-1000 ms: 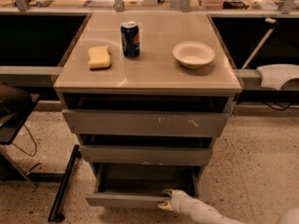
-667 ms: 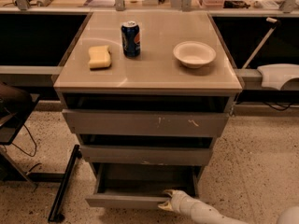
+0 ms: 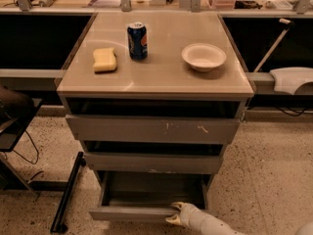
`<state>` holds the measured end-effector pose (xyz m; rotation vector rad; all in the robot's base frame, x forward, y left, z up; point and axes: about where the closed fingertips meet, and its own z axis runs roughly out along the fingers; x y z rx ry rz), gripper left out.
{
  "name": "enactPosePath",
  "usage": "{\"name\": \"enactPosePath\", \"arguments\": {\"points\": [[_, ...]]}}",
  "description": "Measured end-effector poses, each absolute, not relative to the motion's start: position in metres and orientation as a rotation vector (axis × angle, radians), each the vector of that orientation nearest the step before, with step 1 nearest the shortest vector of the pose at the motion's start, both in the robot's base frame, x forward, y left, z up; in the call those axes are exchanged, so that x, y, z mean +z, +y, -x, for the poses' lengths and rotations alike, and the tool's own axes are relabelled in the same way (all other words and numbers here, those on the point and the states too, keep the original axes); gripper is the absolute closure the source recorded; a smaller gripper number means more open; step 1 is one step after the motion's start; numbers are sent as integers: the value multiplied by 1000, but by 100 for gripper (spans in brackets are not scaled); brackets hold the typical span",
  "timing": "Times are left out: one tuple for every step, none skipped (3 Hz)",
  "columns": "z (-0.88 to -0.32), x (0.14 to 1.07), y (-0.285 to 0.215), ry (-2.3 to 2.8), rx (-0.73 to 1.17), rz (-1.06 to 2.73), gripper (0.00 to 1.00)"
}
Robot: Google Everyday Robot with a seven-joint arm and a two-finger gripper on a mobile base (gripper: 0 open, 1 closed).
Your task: Open bottom drawer
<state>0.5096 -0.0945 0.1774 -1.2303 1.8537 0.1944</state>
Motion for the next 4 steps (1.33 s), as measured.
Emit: {"name": "enactPosePath", "arguments": {"points": [[-489, 177, -77, 1827, 236, 1257, 100], [-488, 181, -78, 1827, 236, 1257, 100], [-477, 177, -80, 1835, 242, 1243, 100], [-476, 181, -81, 1835, 242, 1243, 100]]}}
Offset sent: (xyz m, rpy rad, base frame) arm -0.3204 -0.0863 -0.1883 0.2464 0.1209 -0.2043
